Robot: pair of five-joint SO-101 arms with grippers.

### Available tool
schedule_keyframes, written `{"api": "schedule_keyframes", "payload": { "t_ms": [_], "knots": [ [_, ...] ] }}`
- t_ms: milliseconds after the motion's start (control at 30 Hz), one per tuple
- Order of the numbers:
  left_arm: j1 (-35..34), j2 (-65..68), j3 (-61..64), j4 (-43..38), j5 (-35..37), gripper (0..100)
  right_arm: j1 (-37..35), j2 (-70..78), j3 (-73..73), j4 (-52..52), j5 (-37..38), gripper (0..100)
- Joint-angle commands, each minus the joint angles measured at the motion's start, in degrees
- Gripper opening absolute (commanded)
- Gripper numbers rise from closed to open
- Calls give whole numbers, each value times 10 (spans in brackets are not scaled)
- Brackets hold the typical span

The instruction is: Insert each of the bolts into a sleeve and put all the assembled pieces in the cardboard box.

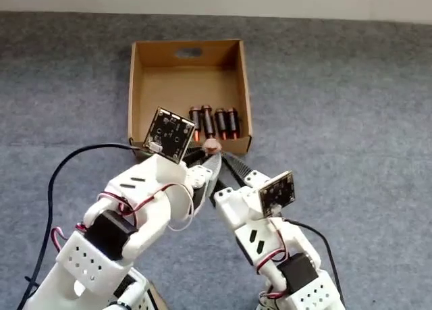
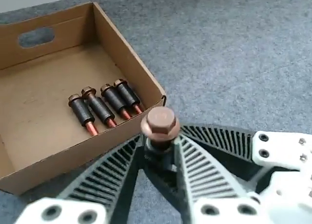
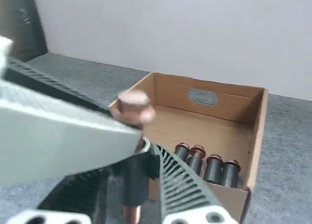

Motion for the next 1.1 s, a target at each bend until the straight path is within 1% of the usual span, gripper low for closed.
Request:
{"api": "schedule_keyframes", "payload": {
  "t_ms": [0, 200, 267, 300, 333, 400, 467, 600, 667, 767, 800, 833, 900, 1000, 1067],
  "knots": [
    [-6, 2, -57, 32, 2, 179, -1, -9, 8, -5, 4, 6],
    [-7, 2, -145, 138, 1, 129, -1, -9, 9, -4, 4, 6],
    [-15, 2, -168, 172, -2, 84, -1, -9, 9, -4, 4, 6],
    [-30, 2, -175, 183, -2, 49, -1, -9, 13, -4, 4, 6],
    [-53, 2, -178, 189, -2, 5, -1, -9, 18, -5, 4, 6],
    [-119, 3, -175, 193, -2, 21, -1, -9, 24, -5, 4, 6],
    [-197, 3, -156, 191, -2, 5, -1, -9, 26, -5, 4, 6],
    [-351, 7, -80, 189, 0, 8, -1, -9, 24, 4, 4, 6],
    [-422, 7, -17, 161, -3, 8, -2, -9, 15, 47, 3, 6],
    [-522, 3, 80, 82, -3, 8, -8, -7, -37, 124, 2, 6],
    [-548, 3, 110, 56, 0, 9, -15, -7, -52, 145, 2, 6],
    [-560, 3, 136, 34, -2, 10, -22, -7, -65, 162, 2, 6],
    [-564, 3, 183, -4, -13, 14, -27, -7, -87, 181, 3, 6],
    [-539, 3, 240, -41, -91, 14, -27, -6, -127, 196, 4, 6],
    [-516, 3, 274, -68, -128, 14, -27, -6, -155, 214, 6, 6]
  ]
}}
